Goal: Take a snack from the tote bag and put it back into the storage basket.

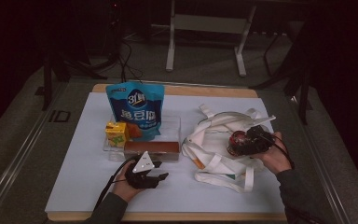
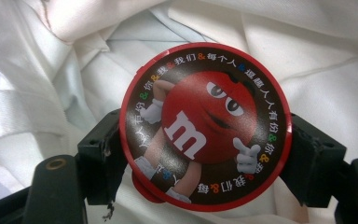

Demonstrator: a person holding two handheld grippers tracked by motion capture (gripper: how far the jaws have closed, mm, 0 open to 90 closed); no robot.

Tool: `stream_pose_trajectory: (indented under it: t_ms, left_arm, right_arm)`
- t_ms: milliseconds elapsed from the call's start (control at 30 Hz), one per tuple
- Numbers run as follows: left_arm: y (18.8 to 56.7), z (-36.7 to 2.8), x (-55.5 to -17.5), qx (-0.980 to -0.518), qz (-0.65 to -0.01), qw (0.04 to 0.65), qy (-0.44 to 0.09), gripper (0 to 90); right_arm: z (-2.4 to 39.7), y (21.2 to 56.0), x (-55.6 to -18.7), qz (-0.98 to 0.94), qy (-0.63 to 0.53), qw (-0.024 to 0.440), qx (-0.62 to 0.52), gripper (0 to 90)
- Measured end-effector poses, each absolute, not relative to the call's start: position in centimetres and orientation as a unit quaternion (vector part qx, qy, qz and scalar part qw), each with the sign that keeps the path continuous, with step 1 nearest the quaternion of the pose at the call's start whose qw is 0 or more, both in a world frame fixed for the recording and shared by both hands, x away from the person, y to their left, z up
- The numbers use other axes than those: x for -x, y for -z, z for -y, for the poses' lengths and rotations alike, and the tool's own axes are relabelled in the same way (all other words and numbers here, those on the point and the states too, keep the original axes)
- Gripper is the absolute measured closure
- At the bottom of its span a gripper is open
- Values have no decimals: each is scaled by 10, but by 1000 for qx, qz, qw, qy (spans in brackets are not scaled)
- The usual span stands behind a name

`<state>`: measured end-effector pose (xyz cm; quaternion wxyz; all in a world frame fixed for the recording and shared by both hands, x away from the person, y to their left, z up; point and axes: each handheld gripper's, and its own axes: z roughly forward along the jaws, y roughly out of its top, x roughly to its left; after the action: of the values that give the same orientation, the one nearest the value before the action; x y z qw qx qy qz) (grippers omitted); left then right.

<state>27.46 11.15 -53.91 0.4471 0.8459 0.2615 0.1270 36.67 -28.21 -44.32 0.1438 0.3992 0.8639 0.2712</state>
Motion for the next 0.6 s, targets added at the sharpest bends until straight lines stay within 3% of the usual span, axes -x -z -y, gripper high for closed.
stream_pose_trajectory:
  t_ms: [600]
  left_arm:
    - [539,-111,-275,-846,-261,447,-127,476]
  right_arm:
    - [265,432,-365,-872,-277,145,-377,251]
